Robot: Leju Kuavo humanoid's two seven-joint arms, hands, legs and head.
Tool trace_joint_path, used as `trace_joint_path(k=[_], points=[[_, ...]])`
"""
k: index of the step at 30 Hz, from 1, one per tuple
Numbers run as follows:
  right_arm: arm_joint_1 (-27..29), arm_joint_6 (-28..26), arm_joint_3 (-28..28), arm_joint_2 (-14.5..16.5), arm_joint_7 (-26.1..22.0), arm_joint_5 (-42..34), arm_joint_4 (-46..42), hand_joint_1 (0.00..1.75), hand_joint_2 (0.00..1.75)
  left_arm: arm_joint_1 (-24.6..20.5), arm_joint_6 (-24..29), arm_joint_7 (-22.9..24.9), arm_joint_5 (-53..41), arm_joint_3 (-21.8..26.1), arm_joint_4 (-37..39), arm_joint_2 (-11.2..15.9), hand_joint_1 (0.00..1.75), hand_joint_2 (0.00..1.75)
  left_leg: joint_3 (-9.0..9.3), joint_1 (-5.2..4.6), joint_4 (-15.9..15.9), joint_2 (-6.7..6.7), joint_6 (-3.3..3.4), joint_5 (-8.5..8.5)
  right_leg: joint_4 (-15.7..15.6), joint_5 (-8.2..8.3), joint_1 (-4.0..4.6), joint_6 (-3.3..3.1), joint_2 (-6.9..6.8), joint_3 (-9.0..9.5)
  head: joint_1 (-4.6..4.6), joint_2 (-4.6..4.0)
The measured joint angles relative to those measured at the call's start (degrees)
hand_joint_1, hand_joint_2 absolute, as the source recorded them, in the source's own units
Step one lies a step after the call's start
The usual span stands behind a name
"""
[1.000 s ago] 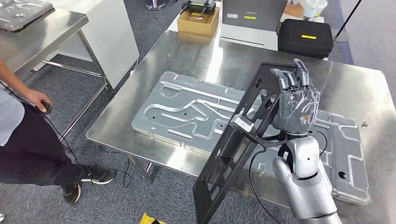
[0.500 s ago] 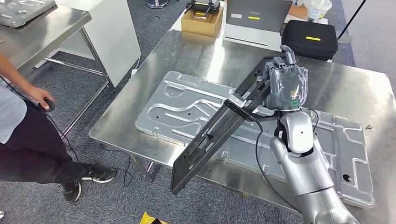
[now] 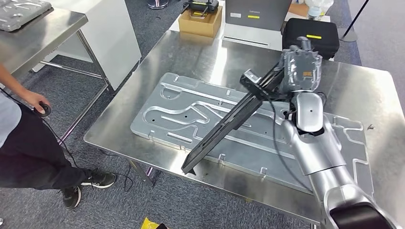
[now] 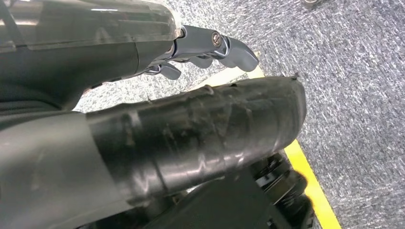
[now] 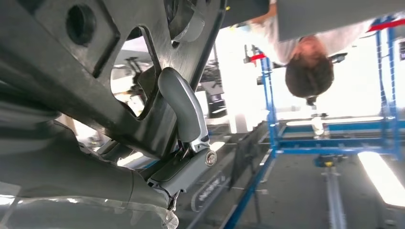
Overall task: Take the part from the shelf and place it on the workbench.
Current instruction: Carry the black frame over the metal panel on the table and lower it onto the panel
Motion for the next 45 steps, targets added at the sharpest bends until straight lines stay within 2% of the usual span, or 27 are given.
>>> trace_joint_path(k=[3,5,8,9,10,11,13,15,17,20,21,23,24,25,26,27,28,30,33,35,36,38,40,41,42,43,45], points=[[-1.1,0.2,-1.7,-1.7,0.8,-2.4,1.4,1.75,1.75,0.1,0.3,0.1,0.1,0.0,0.0,0.0,0.0,0.0,0.62,-0.05,-1.6,-0.09,0.5,0.11,-0.2,0.03,0.07,0.92,-0.05,-0.17,-0.02,0.0],[-1.5,0.2,-2.8,-2.9,0.9,-3.7,2.2,1.75,1.75,0.2,0.4,0.1,0.1,0.0,0.0,0.0,0.0,0.0,1.0,0.19,-2.3,-0.09,1.17,0.44,1.3,-1.21,-0.03,1.53,-0.09,-0.81,0.06,0.0],[-2.0,0.1,-4.0,-4.6,0.9,-4.6,3.3,1.75,1.75,0.2,0.5,0.1,0.2,0.0,0.0,0.0,0.0,0.0,1.24,0.24,-2.7,-0.05,1.8,0.54,11.2,-5.9,-0.23,2.27,-0.09,-5.62,0.17,0.0],[-2.0,0.2,-4.2,-5.1,0.9,-4.8,3.7,1.75,1.75,0.2,0.5,0.1,0.3,0.0,0.0,0.0,0.0,0.0,1.24,0.22,-2.6,-0.03,1.84,0.47,14.2,-6.71,-0.29,2.45,-0.1,-7.31,0.18,0.0],[-2.0,0.2,-4.4,-5.6,0.9,-5.0,4.1,1.75,1.75,0.2,0.5,0.2,0.4,0.0,0.0,0.0,0.0,0.0,1.26,0.22,-2.5,-0.02,1.86,0.37,15.6,-6.5,-0.36,2.56,-0.11,-8.22,0.17,0.0],[-2.0,0.2,-4.6,-6.0,0.9,-5.3,4.4,1.75,1.75,0.3,0.5,0.2,0.4,0.0,0.0,0.0,0.0,0.0,1.31,0.23,-2.4,-0.01,1.84,0.24,14.6,-5.15,-0.43,2.62,-0.13,-7.96,0.18,0.0],[-2.0,0.3,-5.0,-6.9,1.0,-5.8,4.9,1.75,1.75,0.3,0.5,0.1,0.6,0.0,0.0,-0.1,0.0,0.0,1.45,0.22,-2.1,-0.08,1.62,-0.16,7.3,-0.97,-0.61,2.55,-0.21,-4.73,0.18,0.0],[-2.2,0.3,-5.5,-7.8,1.1,-6.1,5.3,1.75,1.75,0.3,0.5,0.1,0.7,0.0,0.0,-0.1,0.0,0.0,1.36,0.0,-1.7,-0.2,1.17,-0.47,1.1,1.14,-0.43,2.22,-0.24,-1.82,0.17,0.0],[-2.1,0.3,-6.0,-8.7,1.1,-6.5,5.8,1.75,1.75,0.4,0.6,0.1,0.9,0.0,0.0,-0.1,0.0,0.0,1.23,-0.21,-1.6,-0.26,0.7,-0.46,0.0,1.05,-0.14,1.75,-0.13,-1.32,0.14,0.0],[-1.3,0.0,-6.8,-10.1,1.1,-7.1,6.4,1.75,1.75,0.5,0.7,0.0,1.1,0.0,0.0,-0.1,0.0,0.0,0.77,-0.23,-0.4,-0.14,-0.12,-1.58,-0.4,1.24,-0.57,0.73,-0.11,-1.09,0.1,0.0],[-1.0,-0.2,-7.1,-10.5,1.2,-7.2,6.5,1.75,1.75,0.5,0.7,0.0,1.1,0.0,0.0,-0.1,0.0,0.0,-0.19,-0.2,1.8,-0.07,-0.38,-2.93,-0.5,1.29,-0.71,0.37,-0.16,-0.95,0.07,0.0],[-0.4,-0.6,-7.7,-11.2,1.1,-7.5,6.8,1.75,1.75,0.5,0.8,0.0,1.2,0.0,0.0,-0.1,0.0,0.0,-3.62,-0.05,9.2,0.02,-0.7,-6.47,-0.5,1.21,-0.62,-0.05,-0.25,-0.87,0.01,0.0],[0.0,-0.7,-7.9,-11.5,1.1,-7.7,7.0,1.75,1.75,0.6,0.8,0.0,1.2,0.0,0.0,-0.1,0.0,0.0,-5.32,0.01,12.8,0.02,-0.79,-7.66,-0.5,1.18,-0.57,-0.1,-0.25,-0.85,0.01,0.0],[0.4,-0.8,-8.2,-11.8,1.0,-7.9,7.2,1.75,1.75,0.7,0.8,0.0,1.3,0.0,0.0,-0.1,0.0,0.0,-6.3,0.04,14.7,0.02,-0.82,-7.89,-0.5,1.15,-0.52,-0.14,-0.22,-0.81,0.01,0.0],[1.0,-0.9,-8.5,-12.0,0.9,-8.1,7.3,1.75,1.75,0.7,0.8,-0.1,1.4,0.0,0.0,-0.1,0.0,0.0,-6.16,0.05,14.2,0.02,-0.75,-6.95,-0.5,1.11,-0.47,-0.14,-0.19,-0.72,0.01,0.0],[1.8,-1.2,-8.9,-12.3,0.6,-8.6,7.3,1.75,1.75,0.8,0.9,-0.3,1.6,0.0,0.0,-0.1,0.0,0.0,-4.84,0.05,11.4,0.01,-0.56,-5.06,-0.5,1.04,-0.42,-0.11,-0.15,-0.56,0.01,0.0],[2.7,-1.7,-9.4,-12.6,0.2,-9.2,7.1,1.75,1.75,0.8,1.0,-0.4,1.9,0.0,0.0,-0.1,0.0,0.0,-2.84,0.04,7.1,0.0,-0.27,-2.95,-0.5,0.94,-0.37,-0.03,-0.14,-0.39,0.02,0.0],[5.5,-3.3,-10.7,-13.2,-1.1,-10.8,6.3,1.75,1.75,0.8,1.4,-0.9,2.5,0.0,0.0,-0.1,0.0,0.0,0.69,-0.15,0.1,-0.05,0.24,-0.6,-0.5,0.76,-0.13,0.29,-0.18,-0.23,0.02,0.0],[11.9,-5.4,-12.9,-13.7,-3.8,-12.9,2.8,1.75,1.75,1.4,1.9,-1.7,3.6,0.3,0.0,0.0,0.0,0.0,1.84,-0.26,-2.0,-0.15,0.7,-0.6,-0.9,0.8,0.06,1.12,-0.25,0.06,0.03,0.0],[17.6,-6.7,-14.3,-13.8,-6.4,-14.1,-1.2,1.75,1.75,1.9,2.3,-2.4,4.5,0.6,0.0,0.0,0.0,0.0,2.55,0.06,-3.0,-0.1,1.31,-0.24,-0.4,0.02,-0.01,1.68,-0.23,0.2,0.09,0.0],[20.4,-7.3,-15.0,-13.8,-7.9,-14.7,-3.4,1.75,1.75,2.0,2.6,-2.7,4.9,0.7,0.0,-0.1,0.0,0.0,2.91,0.23,-3.5,-0.07,1.64,-0.02,1.2,-1.14,-0.07,1.93,-0.22,-0.38,0.12,0.0],[25.9,-7.8,-16.4,-13.7,-10.2,-15.5,-7.6,1.72,1.75,2.4,2.8,-3.3,5.6,0.9,0.0,-0.1,0.0,0.0,3.24,0.31,-4.0,-0.06,2.02,0.1,7.7,-4.75,-0.34,2.39,-0.2,-3.37,0.16,0.0],[31.2,-7.4,-17.9,-13.4,-12.1,-16.0,-11.6,0.93,1.75,2.9,3.0,-3.7,6.3,1.2,0.0,0.0,0.0,0.0,3.29,0.32,-3.9,-0.1,2.05,-0.05,13.8,-6.85,-0.61,2.84,-0.21,-6.47,0.15,0.0],[33.7,-7.1,-18.4,-13.2,-12.8,-16.1,-13.4,0.5,1.75,3.1,3.1,-3.9,6.5,1.3,0.0,0.0,0.0,0.0,3.33,0.34,-3.9,-0.12,1.97,-0.16,14.1,-6.31,-0.8,3.02,-0.23,-6.73,0.15,0.0],[36.1,-6.5,-18.9,-13.0,-13.4,-16.1,-15.3,0.09,1.75,3.3,3.2,-4.0,6.8,1.5,0.0,0.0,0.0,0.0,3.39,0.39,-3.7,-0.13,1.82,-0.33,12.0,-4.74,-1.03,3.17,-0.25,-5.77,0.15,0.0],[38.1,-5.9,-19.2,-12.9,-13.8,-16.0,-16.9,0.04,1.75,3.3,3.3,-4.1,7.0,1.7,0.0,0.0,0.0,0.0,3.44,0.45,-3.5,-0.14,1.59,-0.57,8.1,-2.68,-1.27,3.32,-0.33,-3.81,0.16,0.0],[41.9,-4.7,-19.9,-12.7,-14.4,-15.1,-20.0,0.0,1.75,3.4,3.4,-4.2,7.3,2.0,0.0,0.0,0.0,0.0,3.44,0.33,-2.8,-0.17,0.88,-1.23,1.3,-0.25,-1.26,3.16,-0.28,-0.31,0.14,0.0]])
